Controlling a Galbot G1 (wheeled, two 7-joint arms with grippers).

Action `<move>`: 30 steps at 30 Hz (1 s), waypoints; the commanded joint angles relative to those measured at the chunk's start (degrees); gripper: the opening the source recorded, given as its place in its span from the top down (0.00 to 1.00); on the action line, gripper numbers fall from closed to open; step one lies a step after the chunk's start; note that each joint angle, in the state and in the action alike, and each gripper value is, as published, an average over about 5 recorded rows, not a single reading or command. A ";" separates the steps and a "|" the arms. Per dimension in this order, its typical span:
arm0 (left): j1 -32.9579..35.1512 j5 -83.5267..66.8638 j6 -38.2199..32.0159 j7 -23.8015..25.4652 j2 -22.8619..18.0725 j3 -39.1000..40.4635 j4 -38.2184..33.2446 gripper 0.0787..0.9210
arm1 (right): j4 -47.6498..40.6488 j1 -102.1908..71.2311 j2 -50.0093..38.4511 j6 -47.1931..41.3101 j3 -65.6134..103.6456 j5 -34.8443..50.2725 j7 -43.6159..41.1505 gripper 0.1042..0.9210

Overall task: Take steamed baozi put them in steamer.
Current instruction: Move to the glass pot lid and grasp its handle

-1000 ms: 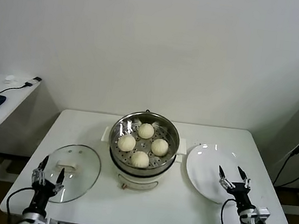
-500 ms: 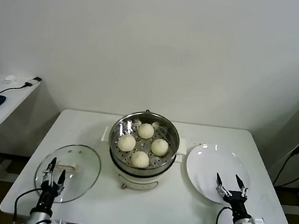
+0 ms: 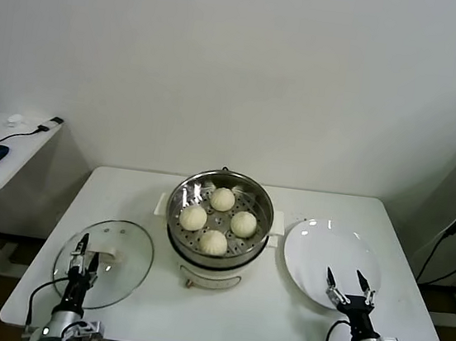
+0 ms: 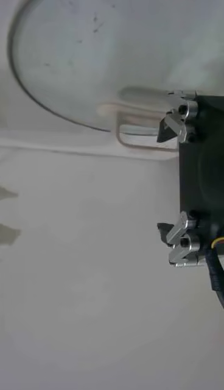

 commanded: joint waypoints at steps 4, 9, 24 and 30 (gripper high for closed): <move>-2.83 1.48 0.48 -0.90 0.40 0.13 4.55 0.15 | 0.52 -0.22 1.03 -0.10 0.08 -1.18 -0.07 0.12; -3.21 1.72 -0.59 -1.61 0.89 0.34 5.94 0.30 | 0.17 -0.26 1.39 0.03 -0.08 -1.69 -0.13 0.12; -4.29 5.06 -2.91 -3.54 1.25 0.17 9.70 0.82 | -0.53 -0.21 2.18 0.37 -0.12 -1.84 -0.26 0.12; -5.53 5.32 -3.45 -4.65 1.00 -0.16 10.46 0.93 | 0.19 -0.47 2.23 0.29 0.28 -1.71 -0.25 0.12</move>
